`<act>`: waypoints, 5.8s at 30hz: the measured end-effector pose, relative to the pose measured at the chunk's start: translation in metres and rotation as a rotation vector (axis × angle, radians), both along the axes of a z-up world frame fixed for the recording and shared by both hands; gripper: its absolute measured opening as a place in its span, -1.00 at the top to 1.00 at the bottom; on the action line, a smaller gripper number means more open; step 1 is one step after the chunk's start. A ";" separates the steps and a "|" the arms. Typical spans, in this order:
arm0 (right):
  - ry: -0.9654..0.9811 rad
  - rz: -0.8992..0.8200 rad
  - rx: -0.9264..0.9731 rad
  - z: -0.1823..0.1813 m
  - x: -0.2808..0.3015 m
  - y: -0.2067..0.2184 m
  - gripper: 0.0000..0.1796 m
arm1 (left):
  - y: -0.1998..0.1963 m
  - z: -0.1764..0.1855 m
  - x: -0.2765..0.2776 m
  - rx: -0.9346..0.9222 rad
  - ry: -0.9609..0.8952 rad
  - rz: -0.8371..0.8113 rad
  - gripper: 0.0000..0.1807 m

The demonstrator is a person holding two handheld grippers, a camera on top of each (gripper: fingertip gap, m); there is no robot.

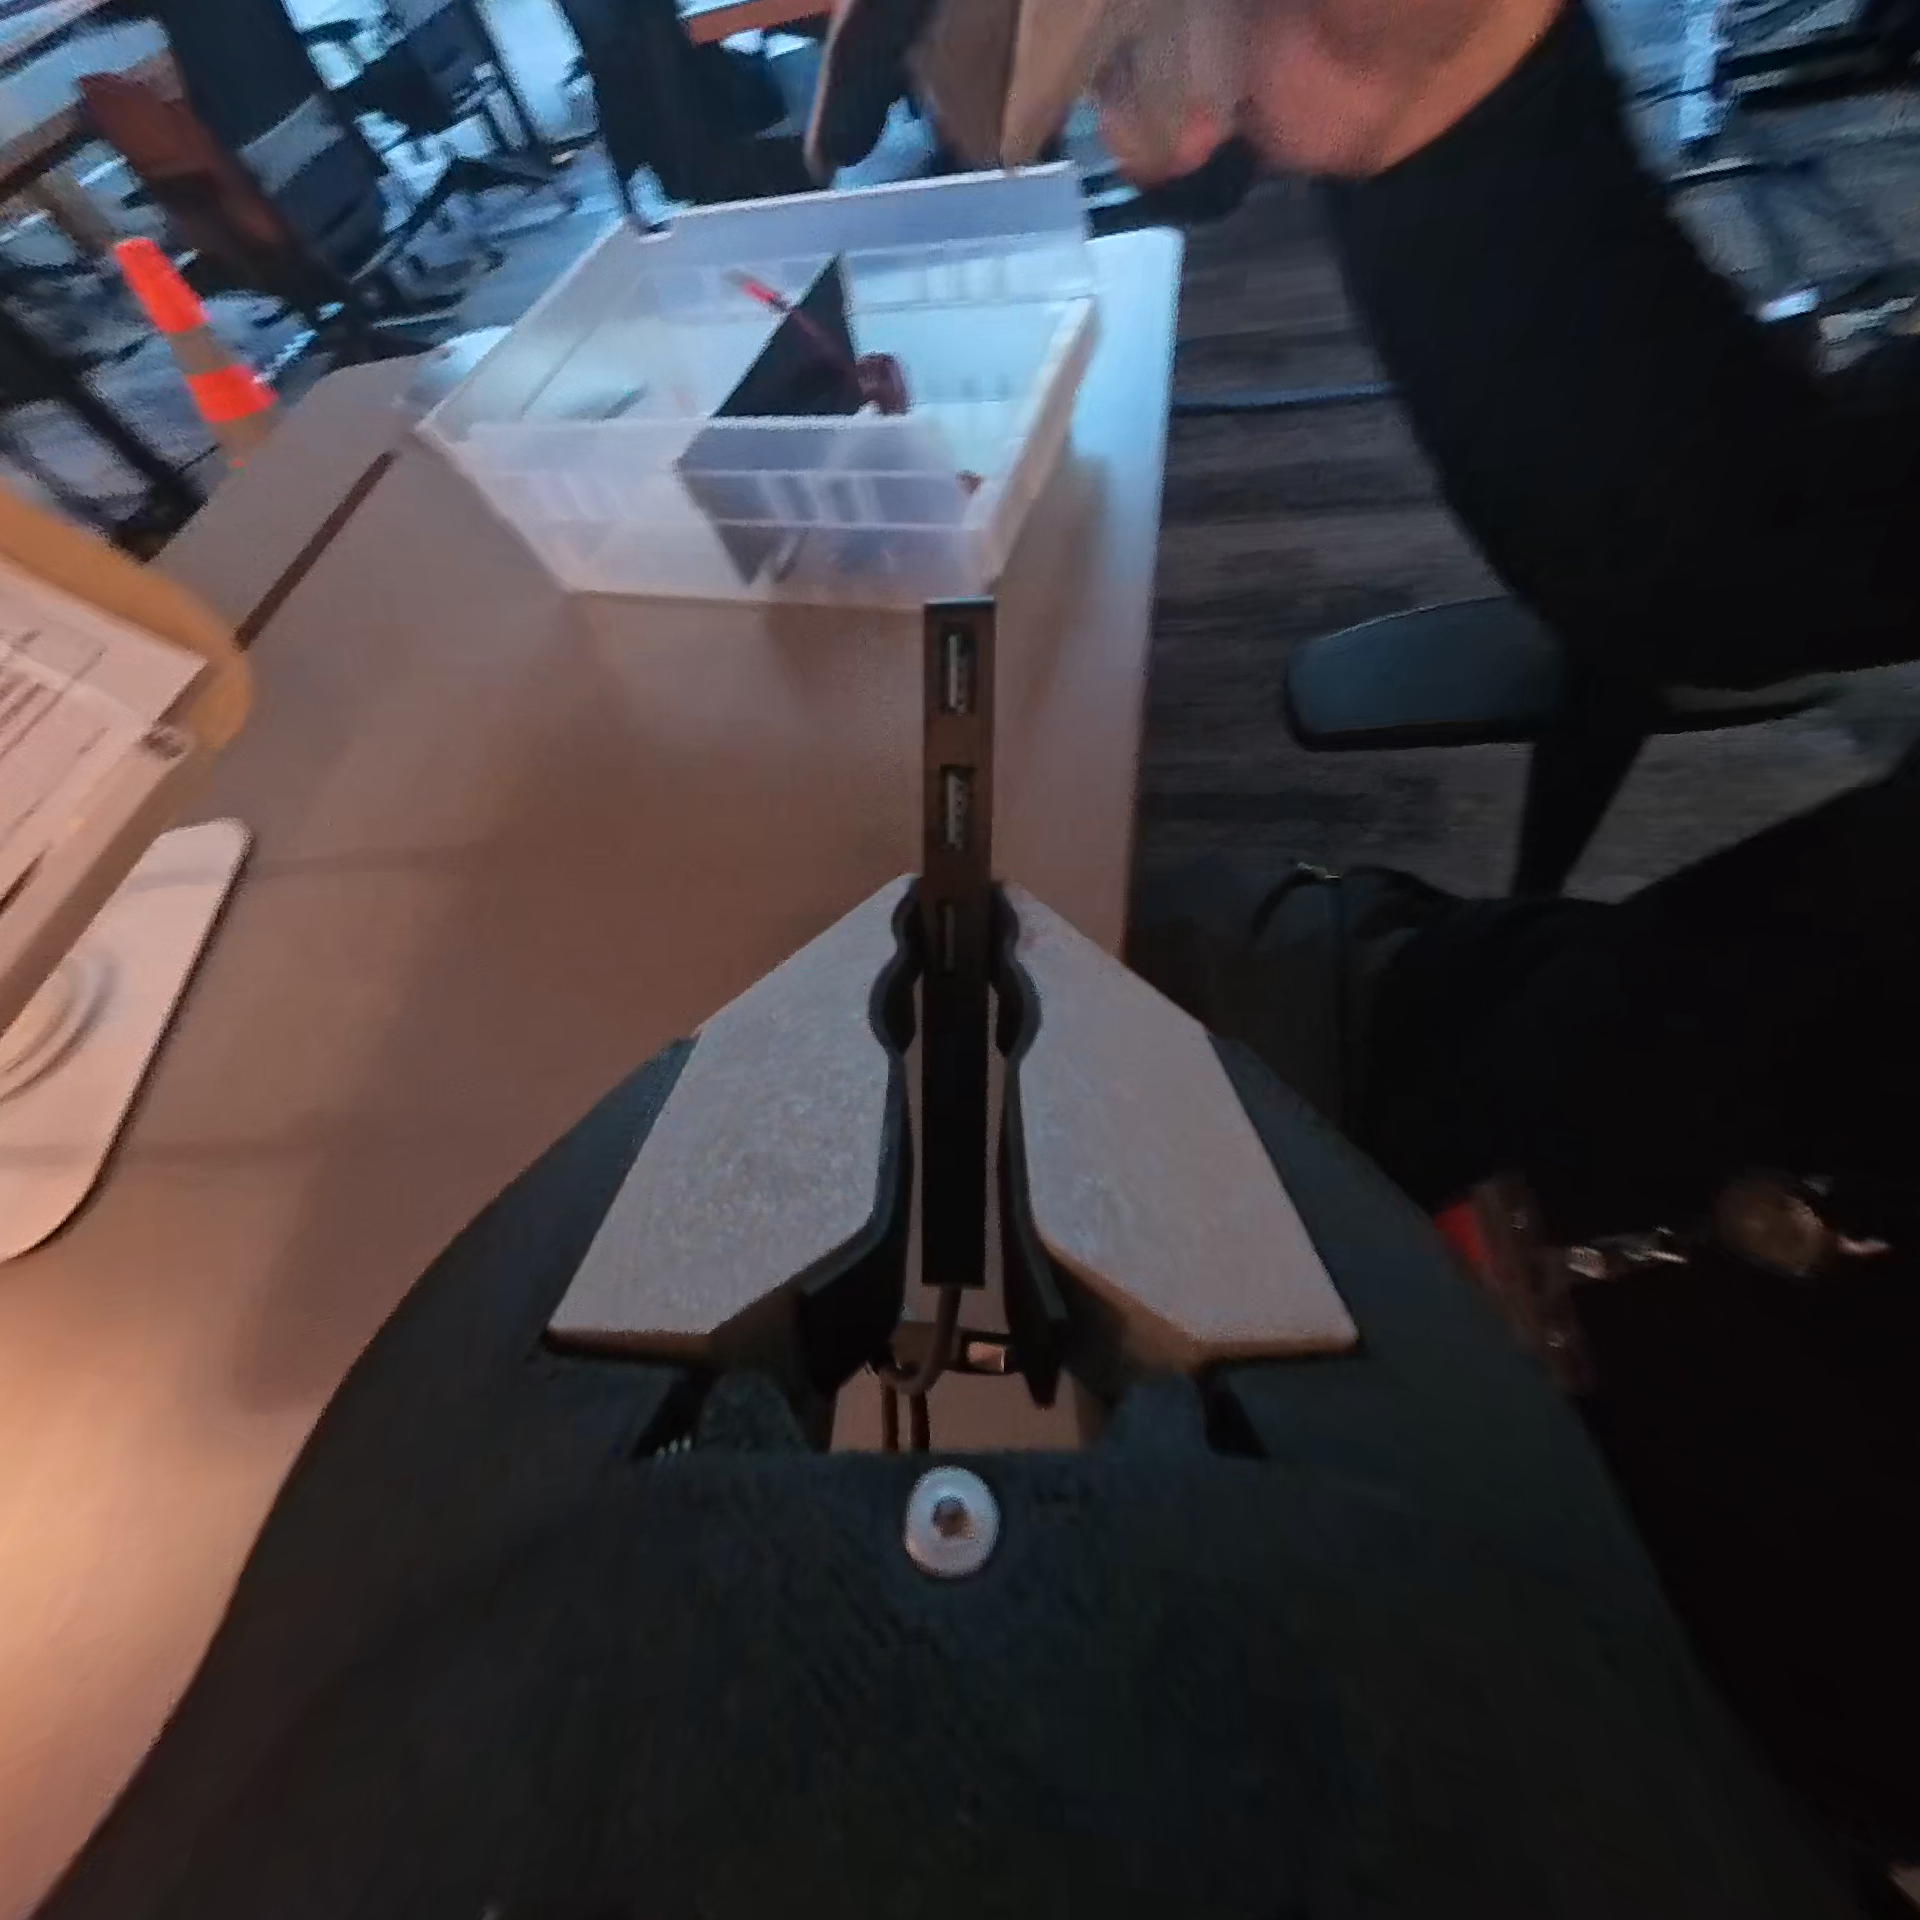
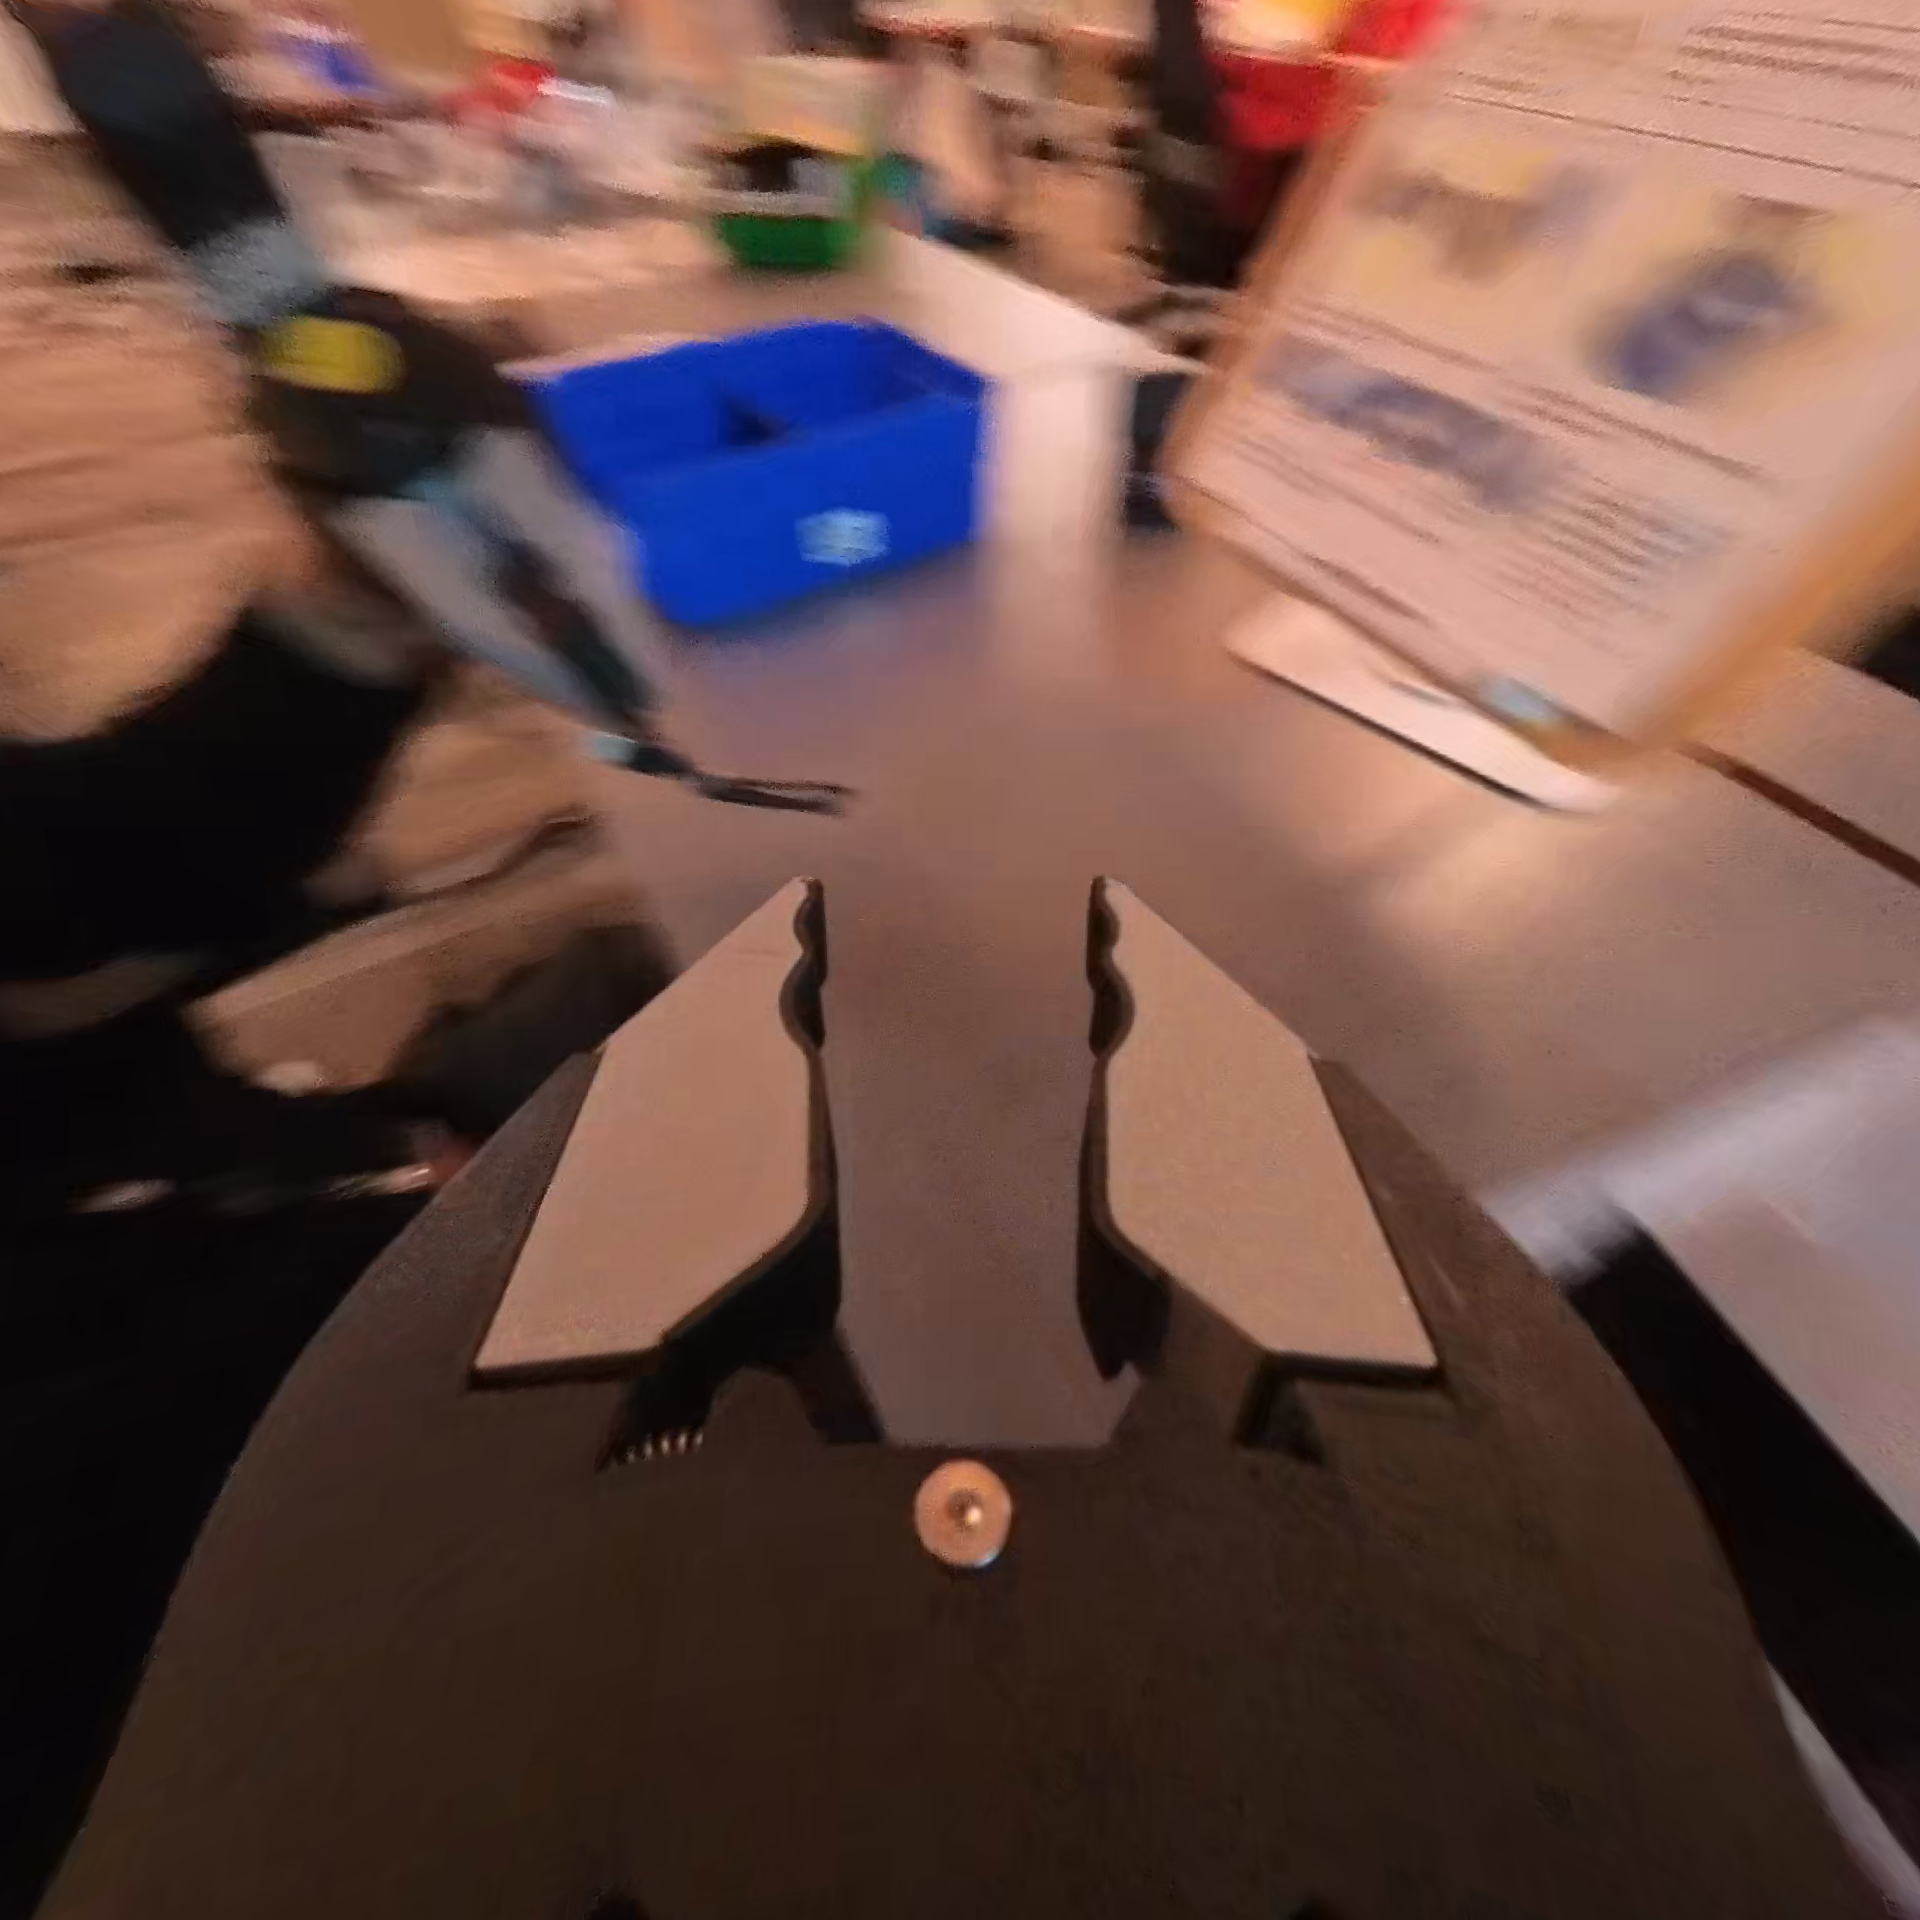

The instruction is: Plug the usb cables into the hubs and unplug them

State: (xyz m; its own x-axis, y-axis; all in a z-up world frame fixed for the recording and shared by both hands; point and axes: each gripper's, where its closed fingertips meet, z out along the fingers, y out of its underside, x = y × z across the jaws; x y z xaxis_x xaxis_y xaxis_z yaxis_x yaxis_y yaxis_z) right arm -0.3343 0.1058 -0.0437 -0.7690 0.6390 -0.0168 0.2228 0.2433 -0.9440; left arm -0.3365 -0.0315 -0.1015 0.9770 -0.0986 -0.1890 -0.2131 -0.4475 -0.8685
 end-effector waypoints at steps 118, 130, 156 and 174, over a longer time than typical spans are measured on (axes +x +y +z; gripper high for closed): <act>0.221 -0.356 -0.146 0.037 -0.057 0.049 0.44 | -0.325 0.018 -0.205 0.167 -0.099 1.269 0.54; 0.273 -0.360 0.029 0.024 -0.062 0.053 0.61 | -0.315 -0.039 -0.338 -0.029 -0.474 1.209 0.79; 0.408 -0.321 0.102 0.042 -0.034 0.055 0.67 | -0.295 0.113 -0.378 -0.082 -0.084 1.294 0.99; 0.291 0.019 0.011 0.023 -0.014 -0.071 0.51 | -0.101 0.275 -0.187 -0.072 0.391 0.785 1.00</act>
